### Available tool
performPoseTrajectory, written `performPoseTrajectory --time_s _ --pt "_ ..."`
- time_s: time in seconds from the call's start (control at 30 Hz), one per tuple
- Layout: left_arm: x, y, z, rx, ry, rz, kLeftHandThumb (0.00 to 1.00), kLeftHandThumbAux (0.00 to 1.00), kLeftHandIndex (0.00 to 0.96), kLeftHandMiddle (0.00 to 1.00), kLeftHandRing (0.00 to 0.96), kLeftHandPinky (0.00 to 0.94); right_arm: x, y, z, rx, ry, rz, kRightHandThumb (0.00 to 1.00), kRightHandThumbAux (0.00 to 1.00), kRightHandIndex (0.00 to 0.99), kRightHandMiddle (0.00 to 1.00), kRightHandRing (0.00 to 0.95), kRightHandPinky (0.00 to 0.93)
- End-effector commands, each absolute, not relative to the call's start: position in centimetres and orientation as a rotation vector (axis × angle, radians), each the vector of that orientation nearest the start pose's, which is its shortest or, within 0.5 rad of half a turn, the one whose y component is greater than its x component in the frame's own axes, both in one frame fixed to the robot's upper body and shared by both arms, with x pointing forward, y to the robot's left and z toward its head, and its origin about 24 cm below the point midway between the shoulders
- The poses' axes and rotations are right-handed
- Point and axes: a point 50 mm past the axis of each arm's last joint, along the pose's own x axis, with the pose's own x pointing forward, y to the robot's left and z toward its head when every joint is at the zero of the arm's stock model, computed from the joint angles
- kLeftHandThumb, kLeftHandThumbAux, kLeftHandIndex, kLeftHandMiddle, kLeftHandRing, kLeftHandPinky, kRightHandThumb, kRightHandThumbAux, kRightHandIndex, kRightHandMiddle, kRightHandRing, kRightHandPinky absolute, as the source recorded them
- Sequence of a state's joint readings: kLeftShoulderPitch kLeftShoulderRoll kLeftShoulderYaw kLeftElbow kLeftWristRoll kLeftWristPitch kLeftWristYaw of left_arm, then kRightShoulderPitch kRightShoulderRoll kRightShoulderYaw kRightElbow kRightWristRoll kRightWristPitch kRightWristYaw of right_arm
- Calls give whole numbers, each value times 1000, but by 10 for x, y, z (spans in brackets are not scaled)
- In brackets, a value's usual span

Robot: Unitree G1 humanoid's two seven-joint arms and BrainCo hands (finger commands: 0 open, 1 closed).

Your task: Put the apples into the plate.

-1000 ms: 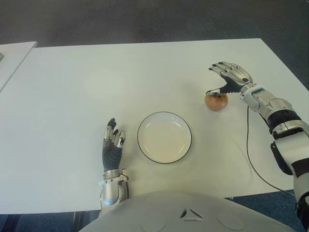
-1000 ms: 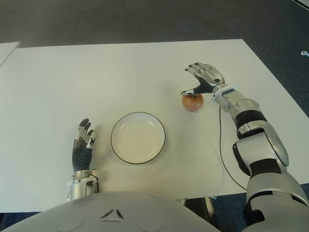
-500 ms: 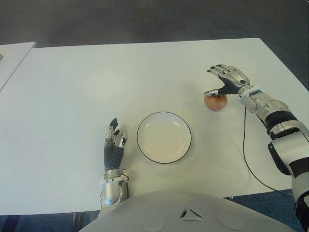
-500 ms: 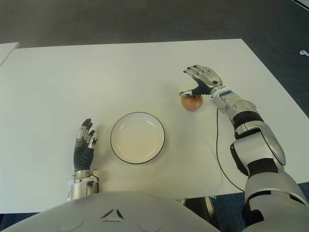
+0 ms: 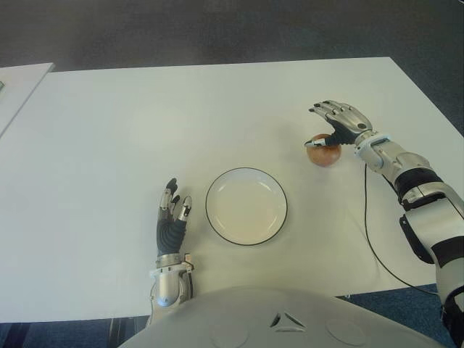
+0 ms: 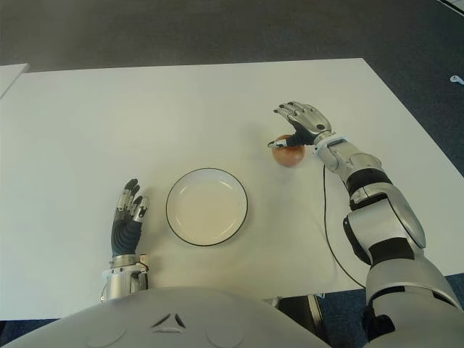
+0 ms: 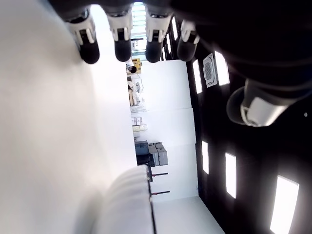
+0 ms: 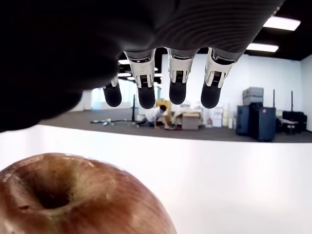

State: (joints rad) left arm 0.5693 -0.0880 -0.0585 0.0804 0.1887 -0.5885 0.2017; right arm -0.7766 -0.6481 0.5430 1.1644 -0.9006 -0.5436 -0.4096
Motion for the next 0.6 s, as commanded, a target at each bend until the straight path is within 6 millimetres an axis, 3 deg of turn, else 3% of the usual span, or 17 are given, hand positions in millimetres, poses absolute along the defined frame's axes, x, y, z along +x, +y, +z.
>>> performPoseTrajectory --time_s 0.03,0.6 --pt "114 149 -24 99 66 243 0 417 0 0 0 0 343 -244 53 -1608 -187 354 210 296 0 0 0 0" --pt "116 150 -22 95 58 220 0 386 0 0 0 0 334 -242 37 -1564 -147 366 213 311 0 0 0 0"
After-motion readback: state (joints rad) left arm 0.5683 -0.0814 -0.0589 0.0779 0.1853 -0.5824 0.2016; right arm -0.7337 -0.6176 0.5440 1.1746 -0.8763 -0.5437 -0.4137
